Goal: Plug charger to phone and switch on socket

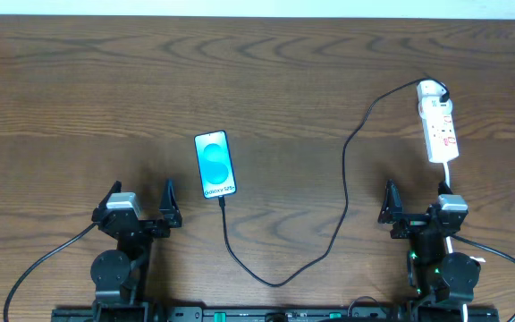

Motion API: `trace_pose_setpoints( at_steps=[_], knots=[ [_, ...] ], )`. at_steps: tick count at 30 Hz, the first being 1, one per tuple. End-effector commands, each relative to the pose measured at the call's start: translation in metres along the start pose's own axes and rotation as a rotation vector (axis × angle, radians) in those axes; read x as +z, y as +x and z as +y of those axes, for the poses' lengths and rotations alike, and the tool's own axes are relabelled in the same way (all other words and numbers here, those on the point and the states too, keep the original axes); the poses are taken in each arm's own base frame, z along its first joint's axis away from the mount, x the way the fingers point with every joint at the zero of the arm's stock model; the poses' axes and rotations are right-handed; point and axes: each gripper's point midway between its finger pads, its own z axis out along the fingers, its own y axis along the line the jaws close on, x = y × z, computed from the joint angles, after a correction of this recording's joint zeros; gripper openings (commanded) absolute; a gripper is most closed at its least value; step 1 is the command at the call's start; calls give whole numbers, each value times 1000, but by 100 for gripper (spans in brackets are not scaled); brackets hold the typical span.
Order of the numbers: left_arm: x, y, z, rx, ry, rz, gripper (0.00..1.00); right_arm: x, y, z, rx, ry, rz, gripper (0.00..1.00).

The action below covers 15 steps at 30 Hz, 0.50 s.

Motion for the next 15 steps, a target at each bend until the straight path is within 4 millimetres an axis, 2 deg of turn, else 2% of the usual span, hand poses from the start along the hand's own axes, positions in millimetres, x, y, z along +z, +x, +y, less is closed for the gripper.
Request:
trace_pose_setpoints(
  at_steps=[1, 10, 15],
  knots=[
    [0, 15, 0, -7, 6, 49, 99, 0, 0, 2, 11, -6, -1, 99],
    [0, 15, 0, -7, 6, 48, 99, 2, 11, 1, 14, 0, 47, 99],
    [0, 15, 0, -7, 6, 48, 99, 3, 15, 0, -41, 1, 65, 99]
  ],
)
